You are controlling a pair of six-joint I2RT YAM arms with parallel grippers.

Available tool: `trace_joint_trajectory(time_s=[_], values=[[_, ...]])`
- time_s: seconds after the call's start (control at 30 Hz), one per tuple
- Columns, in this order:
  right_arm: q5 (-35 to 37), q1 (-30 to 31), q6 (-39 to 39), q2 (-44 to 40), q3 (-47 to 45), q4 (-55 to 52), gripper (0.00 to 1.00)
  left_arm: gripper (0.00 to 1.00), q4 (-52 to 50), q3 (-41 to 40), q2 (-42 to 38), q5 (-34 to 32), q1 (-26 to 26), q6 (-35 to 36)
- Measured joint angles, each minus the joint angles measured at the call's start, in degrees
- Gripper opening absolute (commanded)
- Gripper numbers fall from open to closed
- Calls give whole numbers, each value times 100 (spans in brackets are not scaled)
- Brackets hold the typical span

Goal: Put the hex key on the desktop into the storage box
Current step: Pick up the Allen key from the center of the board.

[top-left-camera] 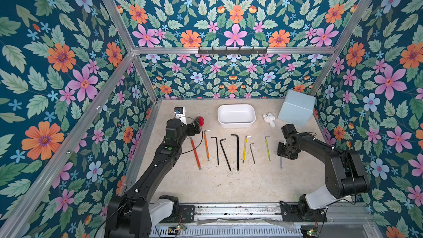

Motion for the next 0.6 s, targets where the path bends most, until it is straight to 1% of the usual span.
trace_joint_trajectory(time_s=[0.17, 0.23, 0.4, 0.6], values=[[20, 79, 4, 111, 0, -2, 28, 99, -146, 17, -76, -190, 0, 0], [76, 129, 2, 144, 9, -7, 18, 99, -162, -4, -127, -247, 0, 2], [181, 229, 59, 205, 61, -24, 0, 99, -238, -35, -162, -321, 0, 2], [258, 278, 133, 212, 118, -103, 0, 99, -251, -59, -310, -448, 0, 2]])
